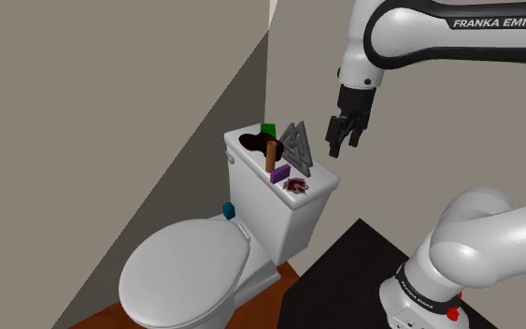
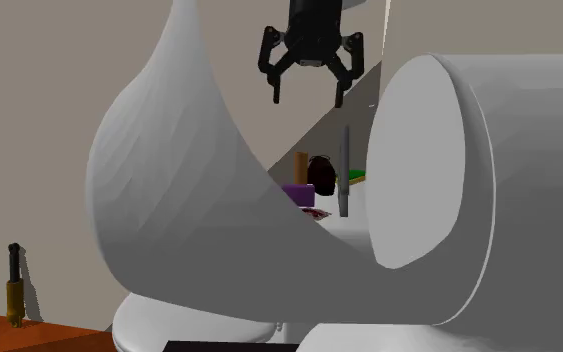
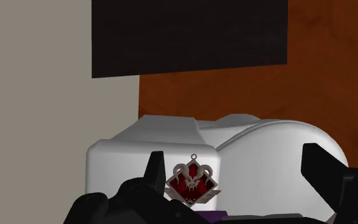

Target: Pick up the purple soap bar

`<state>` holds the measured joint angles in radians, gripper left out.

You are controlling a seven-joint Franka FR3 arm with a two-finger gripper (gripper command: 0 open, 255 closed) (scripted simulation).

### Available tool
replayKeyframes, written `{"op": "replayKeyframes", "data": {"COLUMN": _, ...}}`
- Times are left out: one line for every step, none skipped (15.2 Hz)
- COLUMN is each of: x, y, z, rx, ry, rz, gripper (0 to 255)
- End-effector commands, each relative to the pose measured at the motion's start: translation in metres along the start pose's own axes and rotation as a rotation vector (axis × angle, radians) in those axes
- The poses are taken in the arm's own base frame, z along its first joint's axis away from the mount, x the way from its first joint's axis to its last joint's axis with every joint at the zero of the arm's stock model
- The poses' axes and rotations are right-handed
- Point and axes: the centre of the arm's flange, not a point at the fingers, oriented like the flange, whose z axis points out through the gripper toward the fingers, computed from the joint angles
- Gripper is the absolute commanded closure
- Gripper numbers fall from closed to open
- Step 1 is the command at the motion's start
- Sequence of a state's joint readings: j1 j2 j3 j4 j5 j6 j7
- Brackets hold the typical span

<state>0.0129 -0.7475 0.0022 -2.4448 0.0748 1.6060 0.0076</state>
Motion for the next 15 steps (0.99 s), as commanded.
{"op": "replayKeyframes", "data": {"x": 0.0, "y": 0.0, "z": 0.0, "rx": 0.0, "ry": 0.0, "rz": 0.0, "gripper": 0}}
{"op": "replayKeyframes", "data": {"x": 0.01, "y": 0.002, "z": 0.007, "rx": -0.007, "ry": 0.003, "rz": -0.048, "gripper": 0}}
{"op": "replayKeyframes", "data": {"x": 0.021, "y": 0.004, "z": 0.014, "rx": -0.014, "ry": 0.006, "rz": -0.097, "gripper": 0}}
{"op": "replayKeyframes", "data": {"x": 0.031, "y": 0.005, "z": 0.021, "rx": -0.02, "ry": 0.009, "rz": -0.145, "gripper": 0}}
{"op": "replayKeyframes", "data": {"x": 0.041, "y": 0.006, "z": 0.028, "rx": -0.027, "ry": 0.012, "rz": -0.194, "gripper": 0}}
{"op": "replayKeyframes", "data": {"x": 0.052, "y": 0.006, "z": 0.035, "rx": -0.034, "ry": 0.015, "rz": -0.242, "gripper": 0}}
{"op": "replayKeyframes", "data": {"x": 0.062, "y": 0.006, "z": 0.042, "rx": -0.041, "ry": 0.018, "rz": -0.29, "gripper": 0}}
{"op": "replayKeyframes", "data": {"x": 0.073, "y": 0.005, "z": 0.049, "rx": -0.048, "ry": 0.021, "rz": -0.339, "gripper": 0}}
{"op": "replayKeyframes", "data": {"x": 0.084, "y": 0.004, "z": 0.056, "rx": -0.055, "ry": 0.024, "rz": -0.387, "gripper": 0}}
{"op": "replayKeyframes", "data": {"x": 0.094, "y": 0.003, "z": 0.062, "rx": -0.061, "ry": 0.027, "rz": -0.436, "gripper": 0}}
{"op": "replayKeyframes", "data": {"x": 0.104, "y": 0.001, "z": 0.069, "rx": -0.068, "ry": 0.03, "rz": -0.484, "gripper": 0}}
{"op": "replayKeyframes", "data": {"x": 0.115, "y": -0.002, "z": 0.076, "rx": -0.075, "ry": 0.033, "rz": -0.532, "gripper": 0}}
{"op": "replayKeyframes", "data": {"x": 0.125, "y": -0.005, "z": 0.083, "rx": -0.082, "ry": 0.036, "rz": -0.581, "gripper": 0}}
{"op": "replayKeyframes", "data": {"x": 0.135, "y": -0.008, "z": 0.089, "rx": -0.089, "ry": 0.039, "rz": -0.629, "gripper": 0}}
{"op": "replayKeyframes", "data": {"x": 0.145, "y": -0.012, "z": 0.096, "rx": -0.096, "ry": 0.042, "rz": -0.678, "gripper": 0}}
